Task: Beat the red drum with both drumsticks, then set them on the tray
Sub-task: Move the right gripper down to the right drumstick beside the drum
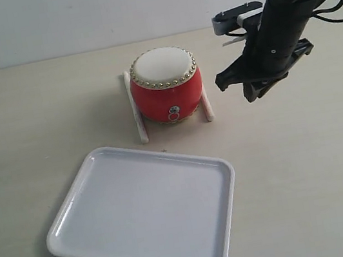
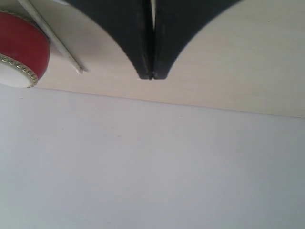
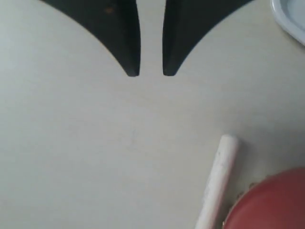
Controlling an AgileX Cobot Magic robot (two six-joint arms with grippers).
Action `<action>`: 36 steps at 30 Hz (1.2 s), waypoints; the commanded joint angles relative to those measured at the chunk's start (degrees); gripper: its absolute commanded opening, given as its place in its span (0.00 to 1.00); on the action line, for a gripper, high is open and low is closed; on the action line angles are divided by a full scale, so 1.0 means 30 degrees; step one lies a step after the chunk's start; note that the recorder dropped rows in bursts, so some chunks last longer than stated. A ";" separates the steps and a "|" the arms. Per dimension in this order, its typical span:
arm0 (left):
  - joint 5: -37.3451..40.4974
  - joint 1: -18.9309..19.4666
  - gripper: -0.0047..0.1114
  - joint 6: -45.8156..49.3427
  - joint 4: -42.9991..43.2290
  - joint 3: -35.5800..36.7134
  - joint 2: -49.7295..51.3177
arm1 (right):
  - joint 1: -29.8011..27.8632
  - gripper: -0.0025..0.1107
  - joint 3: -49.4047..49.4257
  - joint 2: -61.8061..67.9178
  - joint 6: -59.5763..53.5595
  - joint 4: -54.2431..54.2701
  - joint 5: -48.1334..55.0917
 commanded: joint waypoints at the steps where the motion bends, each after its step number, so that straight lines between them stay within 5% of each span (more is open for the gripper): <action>1: -0.0087 0.0041 0.04 -0.0152 0.0073 0.0045 -0.0122 | 0.0066 0.19 -0.0152 -0.0018 0.0633 -0.0182 0.0962; 12: -0.0087 0.0041 0.04 -0.0152 0.0073 0.0045 -0.0122 | 0.0066 0.19 -0.0152 -0.0018 0.2808 -0.0128 0.0555; 36: -0.0087 0.0041 0.04 -0.0152 0.0073 0.0045 -0.0122 | 0.0066 0.19 -0.0152 -0.0018 0.1356 -0.0689 -0.1037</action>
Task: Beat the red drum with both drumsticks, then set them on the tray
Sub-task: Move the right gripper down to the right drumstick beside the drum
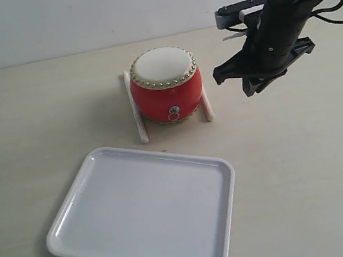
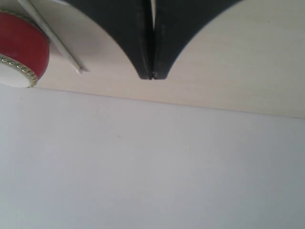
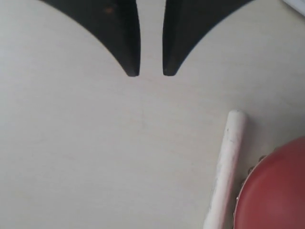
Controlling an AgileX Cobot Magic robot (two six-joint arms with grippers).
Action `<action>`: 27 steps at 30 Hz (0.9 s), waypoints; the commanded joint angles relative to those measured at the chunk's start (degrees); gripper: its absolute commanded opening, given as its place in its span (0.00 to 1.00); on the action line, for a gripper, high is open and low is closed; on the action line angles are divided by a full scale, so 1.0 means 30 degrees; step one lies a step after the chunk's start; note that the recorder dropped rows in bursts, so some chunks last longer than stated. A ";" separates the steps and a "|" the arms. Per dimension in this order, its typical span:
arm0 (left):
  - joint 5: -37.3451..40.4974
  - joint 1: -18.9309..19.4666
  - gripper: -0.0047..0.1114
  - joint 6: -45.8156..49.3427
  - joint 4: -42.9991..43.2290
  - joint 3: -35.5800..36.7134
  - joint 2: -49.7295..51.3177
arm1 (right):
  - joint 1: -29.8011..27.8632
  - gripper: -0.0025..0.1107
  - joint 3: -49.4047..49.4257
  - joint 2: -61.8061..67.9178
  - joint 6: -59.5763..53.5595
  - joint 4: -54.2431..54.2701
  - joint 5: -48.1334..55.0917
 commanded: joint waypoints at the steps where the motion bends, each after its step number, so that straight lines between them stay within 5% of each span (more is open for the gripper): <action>1: -0.0087 0.0041 0.04 -0.0152 0.0073 0.0045 -0.0122 | 0.0066 0.19 -0.0152 -0.0018 -0.0582 -0.0176 0.0122; 18: -0.0658 0.0039 0.04 -0.3995 0.0003 0.0045 -0.0122 | 0.0082 0.19 -0.0152 0.0078 -0.2767 0.3347 -0.1617; 27: -0.0657 0.0039 0.04 -0.3719 0.0003 0.0045 -0.0122 | 0.1546 0.33 -0.0152 0.1113 -0.3845 0.3467 -0.4057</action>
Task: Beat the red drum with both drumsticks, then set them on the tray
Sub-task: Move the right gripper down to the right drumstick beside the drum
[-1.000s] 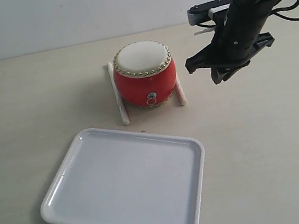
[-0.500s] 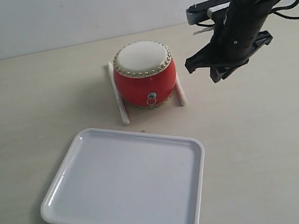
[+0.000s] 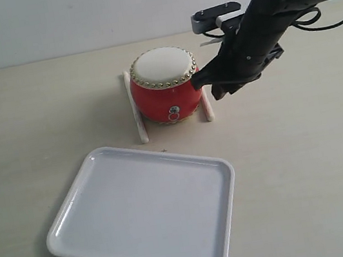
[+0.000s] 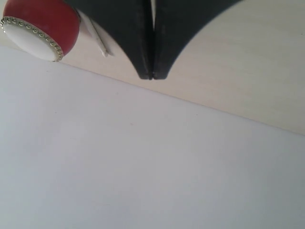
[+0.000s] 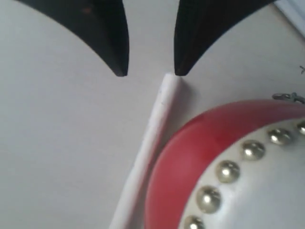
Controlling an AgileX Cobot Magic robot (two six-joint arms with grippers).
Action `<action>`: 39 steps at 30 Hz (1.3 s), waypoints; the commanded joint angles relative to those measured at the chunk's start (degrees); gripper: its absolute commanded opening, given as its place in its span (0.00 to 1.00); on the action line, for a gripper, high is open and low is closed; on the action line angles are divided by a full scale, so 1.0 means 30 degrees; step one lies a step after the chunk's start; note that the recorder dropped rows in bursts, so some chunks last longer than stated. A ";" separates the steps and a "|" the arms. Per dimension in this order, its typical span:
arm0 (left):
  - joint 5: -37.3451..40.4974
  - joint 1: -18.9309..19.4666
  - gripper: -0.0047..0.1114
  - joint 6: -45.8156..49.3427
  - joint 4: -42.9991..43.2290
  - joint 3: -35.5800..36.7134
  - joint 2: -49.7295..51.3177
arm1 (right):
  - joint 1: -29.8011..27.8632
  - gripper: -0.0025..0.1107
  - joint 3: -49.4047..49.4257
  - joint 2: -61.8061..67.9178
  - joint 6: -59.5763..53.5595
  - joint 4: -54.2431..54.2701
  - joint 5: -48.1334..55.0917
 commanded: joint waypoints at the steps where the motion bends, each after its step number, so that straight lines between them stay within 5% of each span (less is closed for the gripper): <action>1: -0.0155 0.0039 0.04 0.0086 0.0003 0.0045 -0.0122 | 0.0623 0.33 -0.0152 0.0576 0.0191 0.0265 -0.1798; 15: -0.0078 0.0039 0.04 0.0087 0.0003 0.0045 -0.0122 | 0.0623 0.33 0.0980 0.1956 0.1735 0.0206 -0.5230; 39: -0.0036 0.0039 0.04 0.0087 0.0003 0.0045 -0.0122 | 0.0623 0.33 0.1031 0.2126 0.2209 0.0609 -0.5006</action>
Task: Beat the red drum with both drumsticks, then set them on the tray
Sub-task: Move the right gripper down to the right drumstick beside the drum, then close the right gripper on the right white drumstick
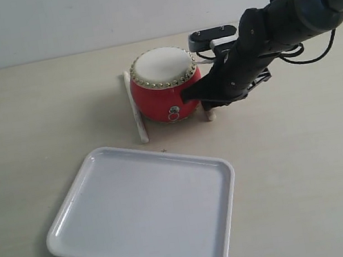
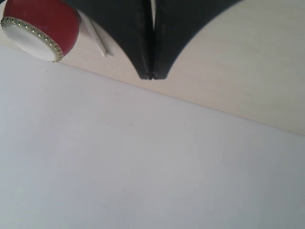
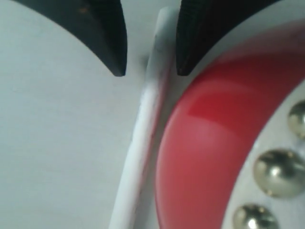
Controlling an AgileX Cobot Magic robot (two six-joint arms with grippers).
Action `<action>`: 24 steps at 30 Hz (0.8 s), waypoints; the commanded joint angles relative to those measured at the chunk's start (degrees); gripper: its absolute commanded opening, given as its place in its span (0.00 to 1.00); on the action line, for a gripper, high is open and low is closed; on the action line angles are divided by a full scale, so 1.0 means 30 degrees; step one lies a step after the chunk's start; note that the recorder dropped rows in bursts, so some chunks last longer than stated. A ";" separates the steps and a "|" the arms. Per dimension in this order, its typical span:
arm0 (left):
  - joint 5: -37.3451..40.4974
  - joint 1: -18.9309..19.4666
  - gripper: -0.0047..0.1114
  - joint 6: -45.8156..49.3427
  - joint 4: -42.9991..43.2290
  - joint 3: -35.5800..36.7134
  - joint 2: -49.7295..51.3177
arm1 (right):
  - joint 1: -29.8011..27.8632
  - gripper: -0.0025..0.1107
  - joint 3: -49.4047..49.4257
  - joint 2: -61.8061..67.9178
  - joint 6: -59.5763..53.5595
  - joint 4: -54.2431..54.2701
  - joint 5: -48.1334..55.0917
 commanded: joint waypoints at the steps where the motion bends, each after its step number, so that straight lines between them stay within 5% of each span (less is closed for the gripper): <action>1: -0.0036 0.0039 0.04 0.0058 0.0003 0.0045 -0.0122 | 0.0014 0.33 0.0084 -0.0036 0.0042 0.0066 0.0119; 24: -0.0036 0.0039 0.04 0.0058 0.0003 0.0045 -0.0122 | 0.0014 0.33 0.0044 -0.0627 0.2889 -0.5241 0.0630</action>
